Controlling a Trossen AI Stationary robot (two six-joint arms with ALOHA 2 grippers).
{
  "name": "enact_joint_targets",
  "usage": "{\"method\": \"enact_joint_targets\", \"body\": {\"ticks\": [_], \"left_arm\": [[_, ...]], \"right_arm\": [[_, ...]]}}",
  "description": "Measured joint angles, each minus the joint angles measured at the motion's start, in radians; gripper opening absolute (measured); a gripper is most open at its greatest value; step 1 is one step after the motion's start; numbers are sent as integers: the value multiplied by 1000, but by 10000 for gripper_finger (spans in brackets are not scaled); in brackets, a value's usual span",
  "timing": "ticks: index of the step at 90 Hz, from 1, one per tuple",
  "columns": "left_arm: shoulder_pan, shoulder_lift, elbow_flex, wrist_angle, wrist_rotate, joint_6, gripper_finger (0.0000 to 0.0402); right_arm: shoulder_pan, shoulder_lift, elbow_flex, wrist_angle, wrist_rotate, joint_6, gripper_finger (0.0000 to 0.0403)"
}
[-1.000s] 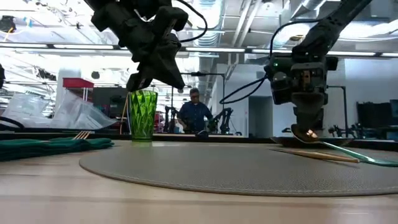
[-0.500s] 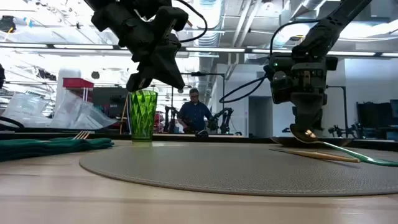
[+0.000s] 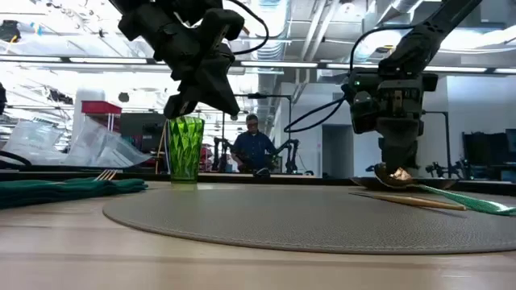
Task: Set table place
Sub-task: Put the spoon on the gray table mat, then put the green plate on the gray table mat
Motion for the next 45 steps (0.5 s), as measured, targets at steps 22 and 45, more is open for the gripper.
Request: {"method": "enact_joint_targets", "body": {"ticks": [22,45], "left_arm": [[0,0,0,1,-8,0,1],[0,0,0,5,-24,-8,1]], "right_arm": [[0,0,0,16,13,1,75],[-69,-1,0,40,232,-11,76]]}}
